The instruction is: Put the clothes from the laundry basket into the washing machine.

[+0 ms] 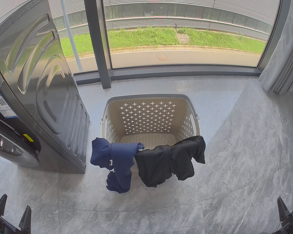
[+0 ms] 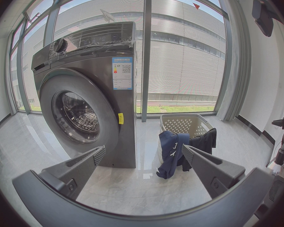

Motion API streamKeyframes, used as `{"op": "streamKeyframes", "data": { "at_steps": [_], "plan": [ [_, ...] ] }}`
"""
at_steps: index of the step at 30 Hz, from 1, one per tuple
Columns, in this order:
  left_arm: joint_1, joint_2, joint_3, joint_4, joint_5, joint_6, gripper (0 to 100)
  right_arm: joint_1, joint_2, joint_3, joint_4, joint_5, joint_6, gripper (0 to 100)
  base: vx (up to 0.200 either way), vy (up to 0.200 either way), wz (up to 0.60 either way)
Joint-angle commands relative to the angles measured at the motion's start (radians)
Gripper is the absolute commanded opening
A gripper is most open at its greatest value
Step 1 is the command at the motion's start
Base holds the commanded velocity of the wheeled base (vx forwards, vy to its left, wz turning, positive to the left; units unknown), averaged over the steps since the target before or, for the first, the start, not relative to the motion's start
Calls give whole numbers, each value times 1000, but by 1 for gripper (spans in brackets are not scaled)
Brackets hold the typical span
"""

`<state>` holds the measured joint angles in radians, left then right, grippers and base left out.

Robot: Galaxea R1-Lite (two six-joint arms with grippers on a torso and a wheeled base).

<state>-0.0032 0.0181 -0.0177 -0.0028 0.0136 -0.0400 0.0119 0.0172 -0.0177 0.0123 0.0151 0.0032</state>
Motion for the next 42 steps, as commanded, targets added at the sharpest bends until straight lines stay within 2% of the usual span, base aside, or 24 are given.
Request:
{"op": "streamKeyframes", "data": {
  "at_steps": [1,8,26,35,42],
  "plan": [
    [0,-17,18,0,0,0,100,0,-17,12,0,0,0,100,0,0,0],
    [0,-17,18,0,0,-1,100,0,-17,12,0,0,0,100,0,0,0],
    [0,-17,18,0,0,-1,100,0,-17,12,0,0,0,100,200,0,0],
    [0,-17,18,0,0,-1,100,0,-17,12,0,0,0,100,0,0,0],
    [0,-17,18,0,0,-1,100,0,-17,12,0,0,0,100,0,-171,0]
  ]
}}
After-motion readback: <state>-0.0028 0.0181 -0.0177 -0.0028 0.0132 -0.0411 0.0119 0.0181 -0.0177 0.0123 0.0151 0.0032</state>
